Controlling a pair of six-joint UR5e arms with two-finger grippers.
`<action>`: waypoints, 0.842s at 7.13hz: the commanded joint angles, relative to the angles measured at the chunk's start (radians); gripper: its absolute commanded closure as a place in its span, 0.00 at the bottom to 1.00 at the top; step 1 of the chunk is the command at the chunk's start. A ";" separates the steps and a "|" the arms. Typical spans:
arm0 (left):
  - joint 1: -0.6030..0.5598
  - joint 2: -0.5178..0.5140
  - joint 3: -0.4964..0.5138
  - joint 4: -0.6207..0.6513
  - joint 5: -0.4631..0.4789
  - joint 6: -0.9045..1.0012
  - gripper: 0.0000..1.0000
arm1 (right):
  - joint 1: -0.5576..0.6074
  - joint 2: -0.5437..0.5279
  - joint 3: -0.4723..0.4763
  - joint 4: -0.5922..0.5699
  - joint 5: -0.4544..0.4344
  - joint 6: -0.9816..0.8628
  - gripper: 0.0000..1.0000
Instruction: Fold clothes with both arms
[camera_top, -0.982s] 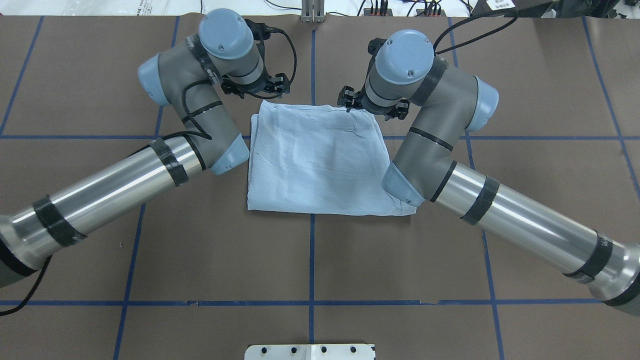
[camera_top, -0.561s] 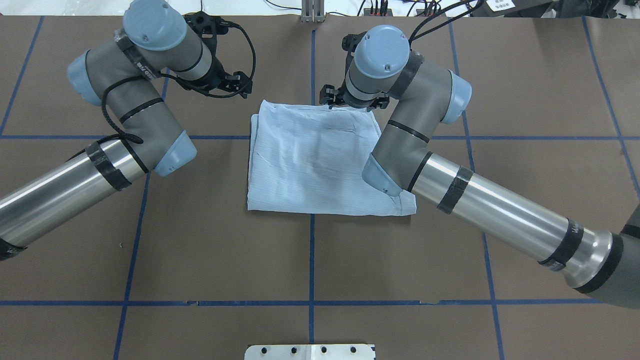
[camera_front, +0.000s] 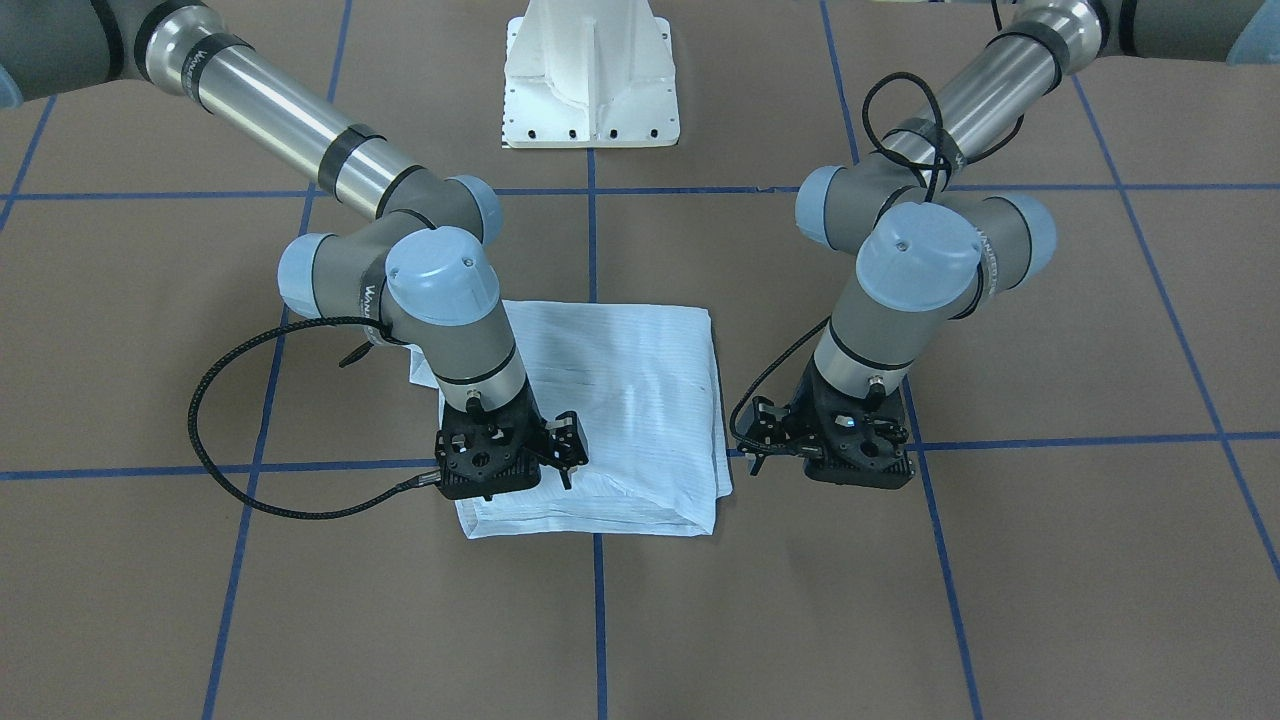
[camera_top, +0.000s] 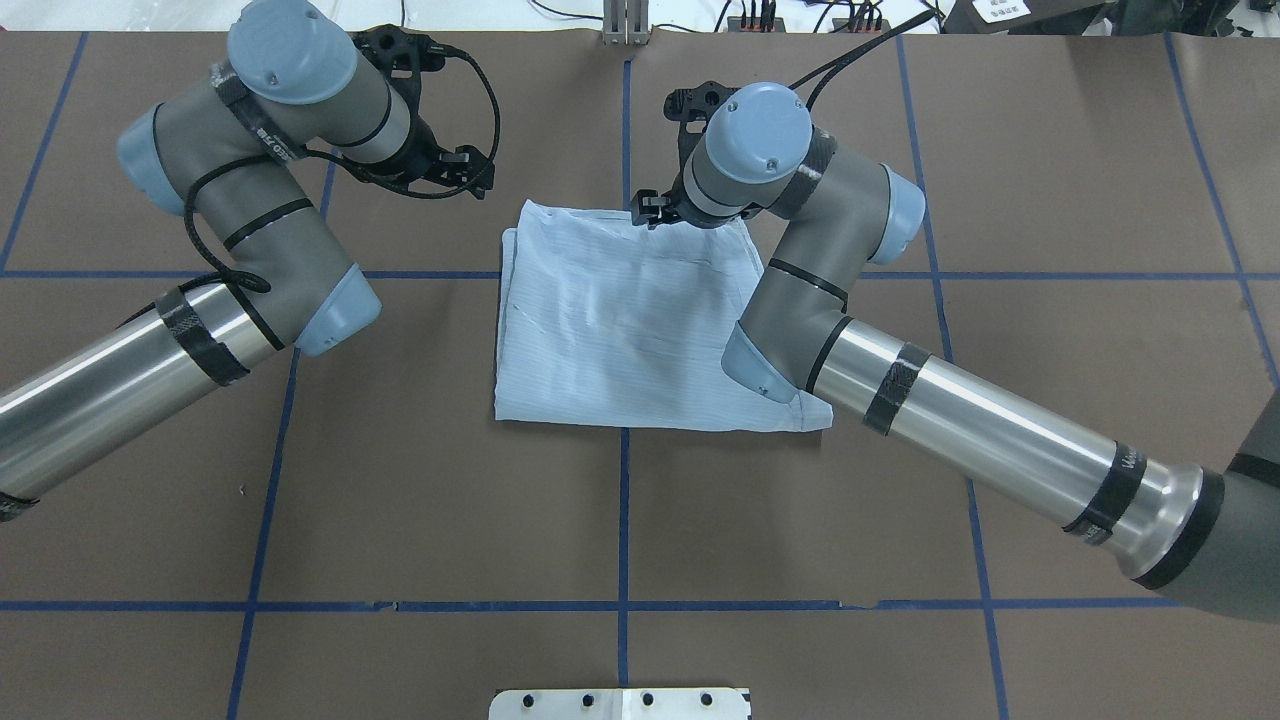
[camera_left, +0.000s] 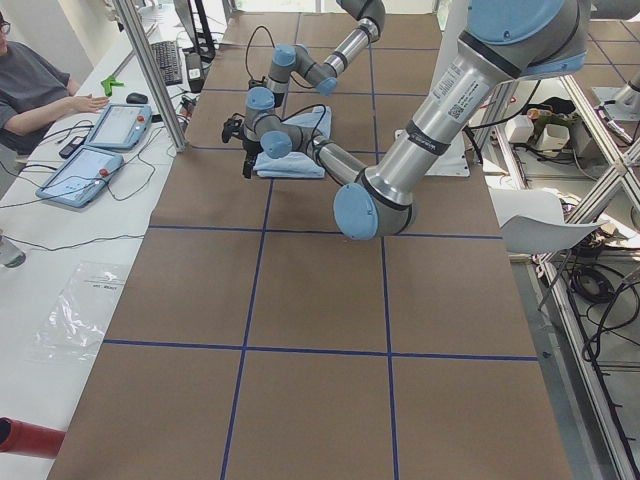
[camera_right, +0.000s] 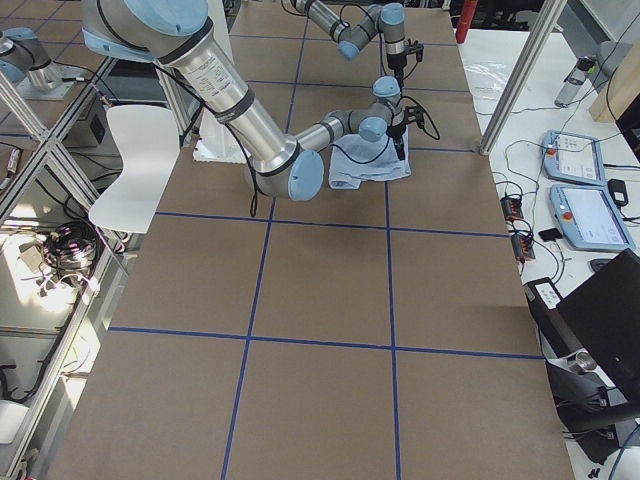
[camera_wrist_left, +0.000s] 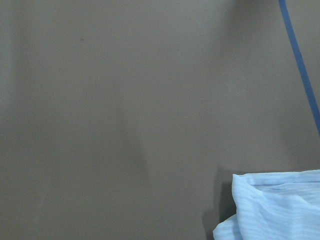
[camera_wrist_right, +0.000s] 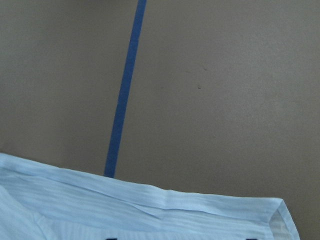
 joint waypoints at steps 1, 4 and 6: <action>0.000 0.012 0.004 -0.012 0.001 0.000 0.00 | -0.004 -0.001 -0.005 0.003 -0.013 -0.054 0.22; 0.000 0.012 0.004 -0.013 0.002 0.000 0.00 | -0.010 0.001 -0.014 0.005 -0.071 -0.105 0.22; 0.001 0.012 0.004 -0.013 0.002 -0.002 0.00 | -0.023 0.034 -0.066 0.005 -0.109 -0.104 0.23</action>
